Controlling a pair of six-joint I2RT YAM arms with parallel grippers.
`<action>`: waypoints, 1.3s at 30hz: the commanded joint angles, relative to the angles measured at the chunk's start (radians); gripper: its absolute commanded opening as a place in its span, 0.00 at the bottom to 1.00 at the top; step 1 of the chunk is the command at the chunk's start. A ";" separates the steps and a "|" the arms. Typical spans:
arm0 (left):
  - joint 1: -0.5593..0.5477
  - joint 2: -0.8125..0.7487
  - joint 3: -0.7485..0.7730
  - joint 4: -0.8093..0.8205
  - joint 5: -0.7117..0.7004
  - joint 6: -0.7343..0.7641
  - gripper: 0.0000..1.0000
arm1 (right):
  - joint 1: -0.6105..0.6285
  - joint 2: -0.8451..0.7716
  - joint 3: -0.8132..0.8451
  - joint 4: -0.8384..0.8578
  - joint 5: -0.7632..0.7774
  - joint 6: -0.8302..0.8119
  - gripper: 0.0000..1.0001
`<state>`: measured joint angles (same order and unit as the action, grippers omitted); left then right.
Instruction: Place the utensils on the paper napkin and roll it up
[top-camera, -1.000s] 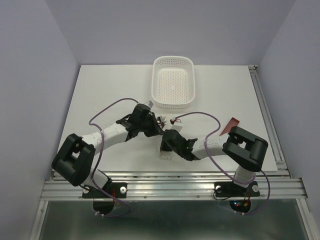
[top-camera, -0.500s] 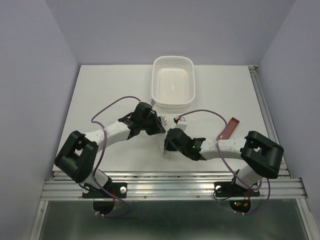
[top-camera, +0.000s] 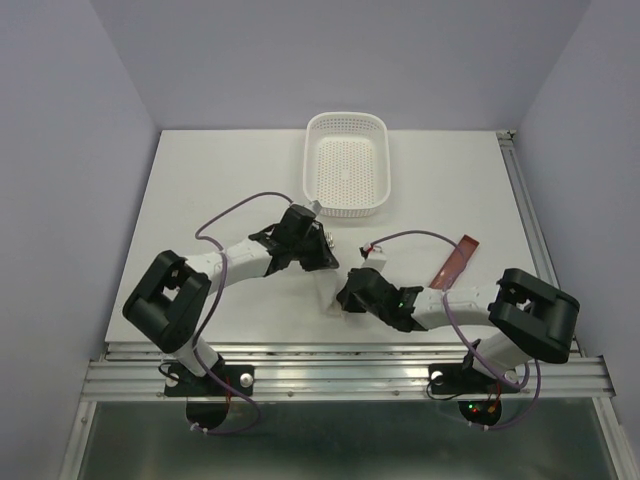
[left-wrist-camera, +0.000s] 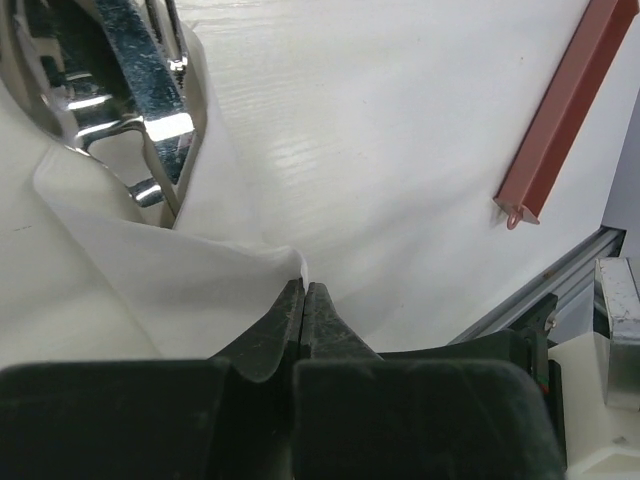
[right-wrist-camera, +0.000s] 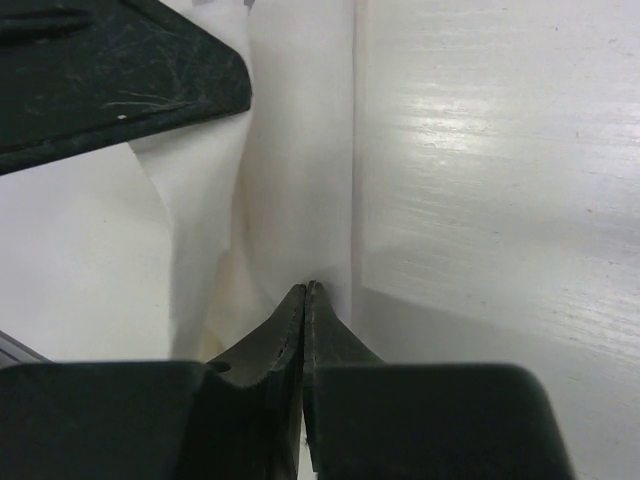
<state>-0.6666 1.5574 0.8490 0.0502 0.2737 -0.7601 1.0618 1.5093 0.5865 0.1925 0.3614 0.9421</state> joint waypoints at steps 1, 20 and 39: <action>-0.028 0.016 0.058 0.066 0.012 0.022 0.00 | 0.017 -0.009 -0.054 0.096 -0.055 -0.011 0.02; -0.039 0.098 0.047 0.114 0.045 0.047 0.00 | 0.021 -0.063 -0.039 0.073 -0.047 -0.066 0.03; -0.039 0.107 0.038 0.142 0.056 0.031 0.00 | 0.063 0.026 -0.143 0.280 -0.127 -0.060 0.03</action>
<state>-0.7010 1.6714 0.8776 0.1310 0.3199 -0.7326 1.0885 1.5051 0.4736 0.4335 0.2489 0.8803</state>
